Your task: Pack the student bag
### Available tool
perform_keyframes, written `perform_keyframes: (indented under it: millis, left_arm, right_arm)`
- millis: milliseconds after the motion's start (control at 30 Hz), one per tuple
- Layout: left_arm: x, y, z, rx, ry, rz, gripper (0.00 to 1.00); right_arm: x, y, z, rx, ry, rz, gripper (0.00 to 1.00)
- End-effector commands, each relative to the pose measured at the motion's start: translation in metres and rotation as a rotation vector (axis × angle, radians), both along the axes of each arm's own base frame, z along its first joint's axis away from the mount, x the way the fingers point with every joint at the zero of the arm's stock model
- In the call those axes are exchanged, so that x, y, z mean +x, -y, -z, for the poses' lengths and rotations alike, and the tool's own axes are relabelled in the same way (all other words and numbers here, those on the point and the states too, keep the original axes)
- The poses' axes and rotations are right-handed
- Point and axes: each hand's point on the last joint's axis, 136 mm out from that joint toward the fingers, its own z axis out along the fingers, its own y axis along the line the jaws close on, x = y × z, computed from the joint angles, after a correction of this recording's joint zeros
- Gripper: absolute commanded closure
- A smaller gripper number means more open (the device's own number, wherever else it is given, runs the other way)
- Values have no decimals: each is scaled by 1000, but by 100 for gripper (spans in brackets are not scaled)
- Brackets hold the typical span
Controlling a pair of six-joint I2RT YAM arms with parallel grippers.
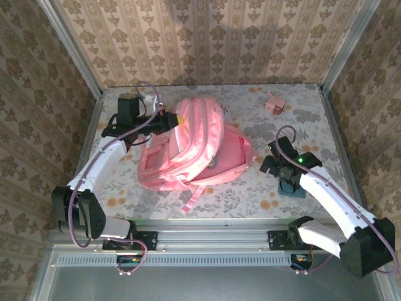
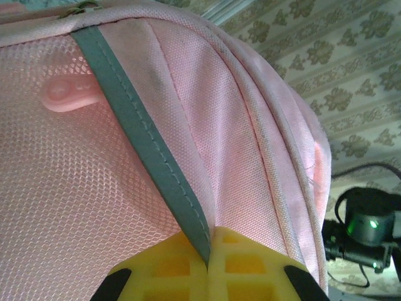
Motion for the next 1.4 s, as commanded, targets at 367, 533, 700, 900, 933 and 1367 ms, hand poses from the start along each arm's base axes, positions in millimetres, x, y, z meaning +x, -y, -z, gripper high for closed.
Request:
perform_keyframes:
  millis: [367, 533, 700, 900, 933, 1367]
  left_arm:
    - [-14, 12, -13, 21, 81, 70, 100]
    - [-15, 13, -15, 15, 87, 77, 100]
    - [-14, 13, -12, 20, 83, 78, 100]
    - [-13, 13, -7, 30, 72, 73, 100]
    - [-12, 13, -5, 37, 65, 71, 100]
    - [-12, 14, 4, 67, 53, 74, 100]
  right_arm:
    - [14, 38, 75, 150, -108, 279, 0]
    - [29, 14, 83, 284, -78, 215, 0]
    - [48, -3, 77, 370, 5, 129, 0]
    - [62, -19, 64, 429, 51, 38, 0]
    - [64, -20, 60, 417, 54, 19, 0]
    - [18, 23, 23, 174, -47, 370, 0]
